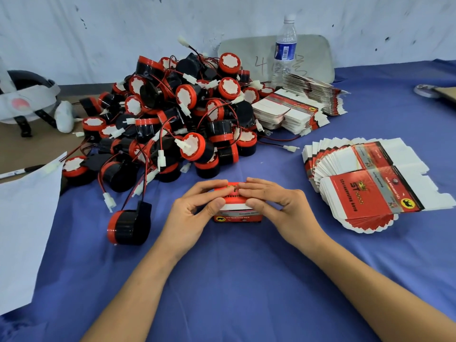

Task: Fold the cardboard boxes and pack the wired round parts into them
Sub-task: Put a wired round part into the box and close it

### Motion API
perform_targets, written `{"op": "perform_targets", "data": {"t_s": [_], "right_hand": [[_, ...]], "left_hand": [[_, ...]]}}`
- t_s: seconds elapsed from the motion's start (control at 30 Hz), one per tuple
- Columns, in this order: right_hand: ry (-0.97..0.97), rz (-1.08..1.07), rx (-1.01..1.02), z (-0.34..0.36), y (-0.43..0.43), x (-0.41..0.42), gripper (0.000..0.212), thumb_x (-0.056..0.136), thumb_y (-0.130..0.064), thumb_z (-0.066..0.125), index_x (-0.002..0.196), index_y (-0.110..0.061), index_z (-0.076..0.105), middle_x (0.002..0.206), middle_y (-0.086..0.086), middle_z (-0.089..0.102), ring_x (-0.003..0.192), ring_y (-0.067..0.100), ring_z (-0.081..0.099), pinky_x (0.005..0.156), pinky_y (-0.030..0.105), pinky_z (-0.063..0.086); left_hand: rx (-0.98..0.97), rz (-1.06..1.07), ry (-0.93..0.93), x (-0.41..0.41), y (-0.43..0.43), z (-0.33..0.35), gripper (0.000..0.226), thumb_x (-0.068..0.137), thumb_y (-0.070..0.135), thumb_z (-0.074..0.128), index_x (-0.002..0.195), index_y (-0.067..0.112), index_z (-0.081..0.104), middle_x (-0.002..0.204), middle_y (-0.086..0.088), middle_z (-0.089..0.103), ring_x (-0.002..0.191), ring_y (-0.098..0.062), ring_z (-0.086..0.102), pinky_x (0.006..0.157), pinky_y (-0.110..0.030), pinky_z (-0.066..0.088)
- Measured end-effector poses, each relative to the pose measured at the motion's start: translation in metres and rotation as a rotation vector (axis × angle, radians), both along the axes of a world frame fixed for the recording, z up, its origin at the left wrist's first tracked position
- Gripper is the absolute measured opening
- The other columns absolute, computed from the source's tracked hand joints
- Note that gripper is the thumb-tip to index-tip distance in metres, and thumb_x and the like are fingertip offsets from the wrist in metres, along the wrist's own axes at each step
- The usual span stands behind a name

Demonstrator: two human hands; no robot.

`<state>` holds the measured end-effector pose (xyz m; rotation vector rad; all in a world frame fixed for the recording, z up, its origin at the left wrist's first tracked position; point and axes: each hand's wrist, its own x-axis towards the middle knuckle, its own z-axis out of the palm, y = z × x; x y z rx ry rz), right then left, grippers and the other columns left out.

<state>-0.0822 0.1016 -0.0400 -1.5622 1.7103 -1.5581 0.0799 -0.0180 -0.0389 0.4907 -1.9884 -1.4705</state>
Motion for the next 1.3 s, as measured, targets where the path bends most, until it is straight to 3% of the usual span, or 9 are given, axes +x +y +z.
{"op": "perform_targets", "data": {"t_s": [0.17, 0.33, 0.6, 0.77, 1.03, 1.2, 1.3], "right_hand": [[0.115, 0.000, -0.031, -0.002, 0.001, -0.003, 0.034, 0.084, -0.014, 0.068, 0.117, -0.021, 0.063, 0.116, -0.019, 0.062, 0.124, 0.001, 0.051, 0.105, 0.018, 0.040], [0.383, -0.033, -0.120, -0.006, 0.002, -0.006, 0.033, 0.085, -0.014, 0.068, 0.117, -0.009, 0.067, 0.120, -0.007, 0.063, 0.123, 0.016, 0.055, 0.105, 0.027, 0.043], [0.342, -0.081, -0.120, -0.006, 0.001, -0.007, 0.030, 0.085, -0.008, 0.067, 0.115, -0.008, 0.068, 0.119, -0.002, 0.065, 0.121, 0.018, 0.057, 0.105, 0.026, 0.042], [0.343, -0.086, -0.107, -0.005, 0.002, -0.006, 0.028, 0.084, -0.006, 0.069, 0.112, -0.008, 0.070, 0.116, -0.001, 0.067, 0.120, 0.018, 0.059, 0.103, 0.029, 0.045], [0.454, -0.080, -0.089, -0.002, 0.004, -0.006, 0.027, 0.085, -0.013, 0.066, 0.111, -0.007, 0.071, 0.115, 0.002, 0.069, 0.120, 0.019, 0.058, 0.100, 0.035, 0.047], [0.577, 0.013, -0.049, -0.006, 0.012, -0.013, 0.034, 0.089, -0.006, 0.062, 0.124, -0.008, 0.064, 0.130, 0.003, 0.061, 0.131, 0.021, 0.048, 0.106, 0.036, 0.043], [0.635, 0.017, -0.041, -0.008, 0.015, -0.013, 0.036, 0.090, -0.003, 0.057, 0.126, -0.006, 0.062, 0.133, 0.005, 0.059, 0.132, 0.025, 0.046, 0.105, 0.038, 0.044]], "left_hand": [[0.003, -0.018, -0.007, 0.001, -0.002, -0.001, 0.029, 0.085, 0.022, 0.059, 0.112, 0.022, 0.069, 0.126, 0.006, 0.061, 0.122, -0.008, 0.054, 0.093, -0.021, 0.048], [-0.099, -0.022, -0.050, 0.001, -0.006, -0.004, 0.030, 0.083, 0.023, 0.063, 0.112, 0.030, 0.069, 0.126, 0.015, 0.060, 0.124, -0.008, 0.053, 0.099, -0.025, 0.047], [-0.151, 0.040, -0.034, -0.005, -0.004, -0.004, 0.028, 0.082, 0.027, 0.064, 0.109, 0.034, 0.069, 0.119, 0.017, 0.062, 0.118, -0.007, 0.056, 0.096, -0.023, 0.048], [-0.254, 0.071, -0.036, -0.005, 0.000, -0.005, 0.029, 0.084, 0.025, 0.063, 0.112, 0.027, 0.069, 0.120, 0.013, 0.062, 0.114, -0.003, 0.057, 0.093, -0.018, 0.047], [-0.370, 0.116, -0.055, -0.004, 0.004, -0.007, 0.031, 0.085, 0.025, 0.062, 0.116, 0.021, 0.066, 0.126, 0.011, 0.061, 0.113, -0.020, 0.060, 0.095, -0.040, 0.051], [-0.656, 0.143, -0.130, -0.003, 0.002, -0.010, 0.036, 0.084, 0.031, 0.067, 0.117, 0.016, 0.068, 0.126, 0.006, 0.062, 0.124, -0.019, 0.053, 0.103, -0.039, 0.044], [-0.787, 0.185, -0.124, -0.004, 0.002, -0.010, 0.035, 0.085, 0.034, 0.065, 0.112, 0.014, 0.071, 0.121, 0.005, 0.065, 0.120, -0.021, 0.055, 0.097, -0.046, 0.049]]}}
